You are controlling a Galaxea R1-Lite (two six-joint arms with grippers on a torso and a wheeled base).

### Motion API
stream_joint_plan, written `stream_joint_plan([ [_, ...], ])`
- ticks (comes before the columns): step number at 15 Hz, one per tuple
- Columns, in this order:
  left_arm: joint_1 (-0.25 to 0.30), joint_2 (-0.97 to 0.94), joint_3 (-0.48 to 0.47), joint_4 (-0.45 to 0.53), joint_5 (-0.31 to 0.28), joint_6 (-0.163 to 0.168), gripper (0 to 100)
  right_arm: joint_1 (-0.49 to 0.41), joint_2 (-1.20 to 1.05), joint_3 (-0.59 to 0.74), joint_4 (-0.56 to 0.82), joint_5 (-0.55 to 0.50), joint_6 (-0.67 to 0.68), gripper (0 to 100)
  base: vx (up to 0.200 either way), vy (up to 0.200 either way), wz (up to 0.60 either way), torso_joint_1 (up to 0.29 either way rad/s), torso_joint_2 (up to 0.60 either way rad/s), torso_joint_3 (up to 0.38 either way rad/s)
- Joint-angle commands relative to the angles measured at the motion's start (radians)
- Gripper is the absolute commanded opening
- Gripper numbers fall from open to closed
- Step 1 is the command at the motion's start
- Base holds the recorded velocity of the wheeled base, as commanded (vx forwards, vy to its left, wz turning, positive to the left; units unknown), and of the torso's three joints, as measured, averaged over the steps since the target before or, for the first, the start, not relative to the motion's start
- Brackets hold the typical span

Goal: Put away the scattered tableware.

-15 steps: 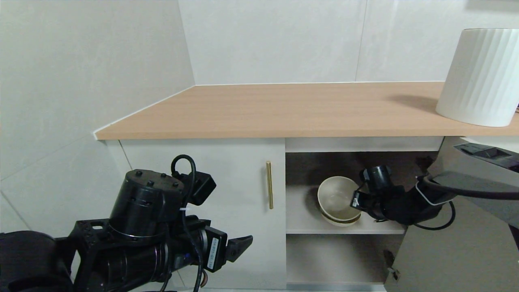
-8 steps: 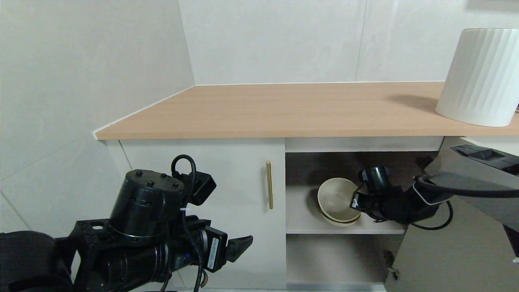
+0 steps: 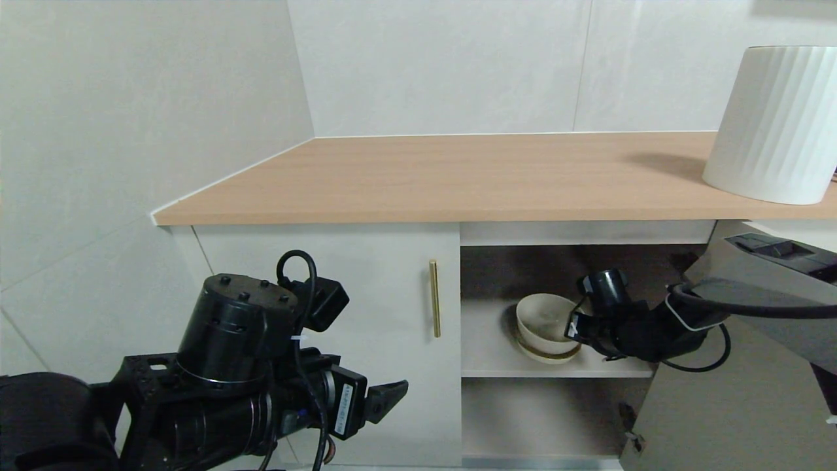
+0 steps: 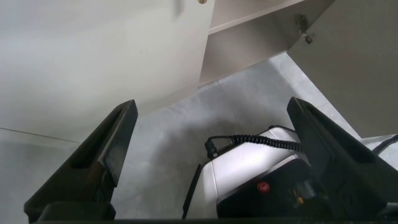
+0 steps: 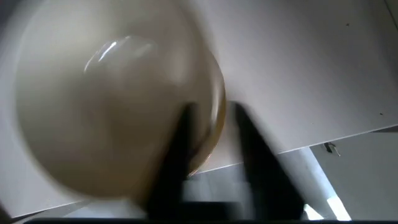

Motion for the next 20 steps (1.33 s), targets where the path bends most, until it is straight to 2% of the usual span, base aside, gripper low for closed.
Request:
stream_joint_plan([
  [1, 0.0, 0.001, 0.0, 0.0, 0.001, -0.001, 100, 0.001, -0.001, 0.001, 0.0, 0.001, 0.0, 100, 0.0, 0.0, 0.0, 0.0, 0.0, 0.0],
  [4, 0.002, -0.001, -0.002, -0.002, 0.001, -0.001, 100, 0.008, -0.043, 0.011, 0.028, 0.007, 0.0, 100, 0.0, 0.0, 0.0, 0.0, 0.0, 0.0],
  [7, 0.032, -0.028, -0.012, 0.0, 0.001, -0.002, 100, 0.034, -0.185, 0.054, 0.147, 0.053, 0.0, 100, 0.0, 0.0, 0.0, 0.0, 0.0, 0.0],
  [8, 0.057, -0.09, -0.016, 0.003, 0.0, -0.034, 100, 0.065, -0.323, 0.108, 0.241, 0.116, -0.001, 100, 0.0, 0.0, 0.0, 0.0, 0.0, 0.0],
  [10, 0.061, -0.206, -0.006, 0.03, 0.001, -0.082, 100, 0.119, -0.543, 0.174, 0.358, 0.169, -0.007, 100, 0.0, 0.0, 0.0, 0.0, 0.0, 0.0],
  [13, 0.069, -0.352, -0.011, 0.156, -0.004, -0.085, 100, 0.211, -0.793, 0.278, 0.486, 0.217, -0.015, 100, 0.0, 0.0, 0.0, 0.0, 0.0, 0.0],
  [14, 0.117, -0.381, -0.011, 0.187, -0.011, -0.083, 100, 0.245, -0.85, 0.301, 0.519, 0.218, -0.027, 100, 0.0, 0.0, 0.0, 0.0, 0.0, 0.0],
  [15, 0.141, -0.392, -0.014, 0.19, -0.014, -0.079, 100, 0.261, -0.888, 0.326, 0.529, 0.218, -0.05, 100, 0.0, 0.0, 0.0, 0.0, 0.0, 0.0],
  [20, 0.146, -0.338, -0.019, 0.19, -0.008, -0.079, 100, 0.292, -0.942, 0.357, 0.531, 0.206, -0.065, 100, 0.0, 0.0, 0.0, 0.0, 0.0, 0.0],
])
